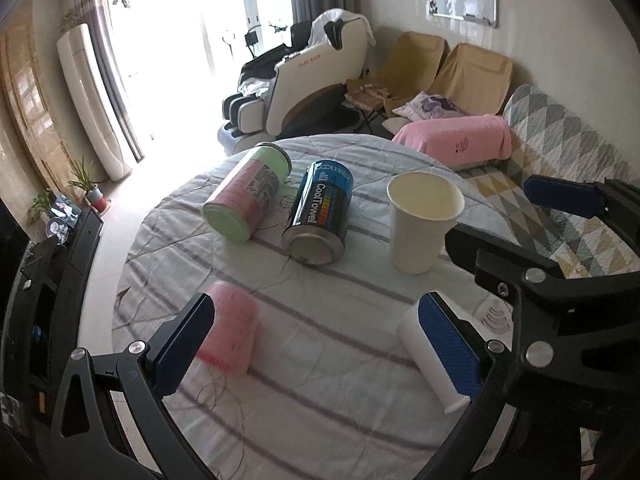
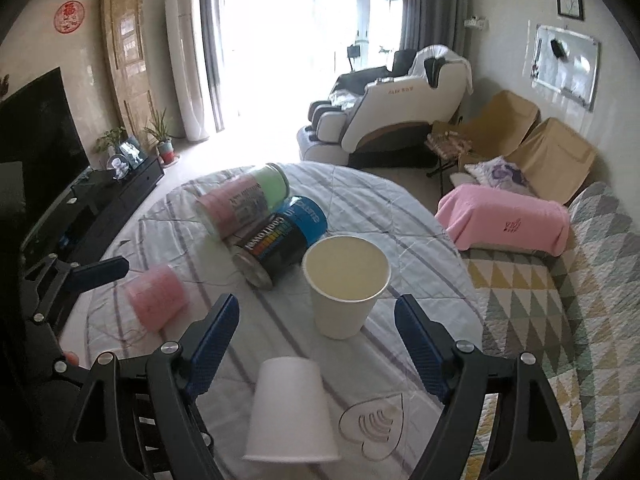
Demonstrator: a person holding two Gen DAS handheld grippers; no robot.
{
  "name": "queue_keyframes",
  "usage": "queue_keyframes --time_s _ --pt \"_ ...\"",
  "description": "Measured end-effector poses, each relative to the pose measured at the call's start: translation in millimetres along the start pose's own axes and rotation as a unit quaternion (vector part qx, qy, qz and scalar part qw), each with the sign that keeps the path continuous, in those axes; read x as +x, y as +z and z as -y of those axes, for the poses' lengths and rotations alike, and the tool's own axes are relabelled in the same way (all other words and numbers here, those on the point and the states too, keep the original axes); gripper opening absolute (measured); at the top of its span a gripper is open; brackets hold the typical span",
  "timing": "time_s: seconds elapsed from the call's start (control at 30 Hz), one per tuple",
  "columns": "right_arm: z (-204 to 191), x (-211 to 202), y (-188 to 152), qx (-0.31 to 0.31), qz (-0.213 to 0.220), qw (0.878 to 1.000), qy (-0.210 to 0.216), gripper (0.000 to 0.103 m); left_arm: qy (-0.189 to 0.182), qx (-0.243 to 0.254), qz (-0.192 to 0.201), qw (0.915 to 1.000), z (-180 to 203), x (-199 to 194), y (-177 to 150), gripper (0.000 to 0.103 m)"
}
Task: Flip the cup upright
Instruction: 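Set the cream cup upright on the table, open the right gripper, withdraw, then move the left gripper toward the blue CoolTowel can lying on its side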
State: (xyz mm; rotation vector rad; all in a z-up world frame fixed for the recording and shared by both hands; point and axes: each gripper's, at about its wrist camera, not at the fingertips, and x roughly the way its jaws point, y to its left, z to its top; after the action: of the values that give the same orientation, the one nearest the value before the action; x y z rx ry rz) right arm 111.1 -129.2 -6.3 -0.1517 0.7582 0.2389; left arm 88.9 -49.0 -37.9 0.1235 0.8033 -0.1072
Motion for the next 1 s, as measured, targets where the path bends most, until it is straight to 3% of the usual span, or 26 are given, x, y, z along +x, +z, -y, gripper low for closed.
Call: queue_keyframes --time_s 0.37,0.5,1.0 --pt "-26.6 -55.7 -22.3 0.029 0.066 0.997 0.021 0.082 0.006 -0.046 0.081 0.9956 -27.8 -68.9 -35.3 0.103" --pt "-26.6 -78.9 -29.3 0.044 0.11 0.993 -0.007 0.083 0.024 -0.048 0.094 0.9941 -34.2 -83.1 -44.3 0.103" --pt "-0.8 -68.3 -41.0 0.075 0.074 0.994 -0.015 0.083 0.046 -0.026 0.086 0.9949 -30.1 -80.1 -34.7 0.103"
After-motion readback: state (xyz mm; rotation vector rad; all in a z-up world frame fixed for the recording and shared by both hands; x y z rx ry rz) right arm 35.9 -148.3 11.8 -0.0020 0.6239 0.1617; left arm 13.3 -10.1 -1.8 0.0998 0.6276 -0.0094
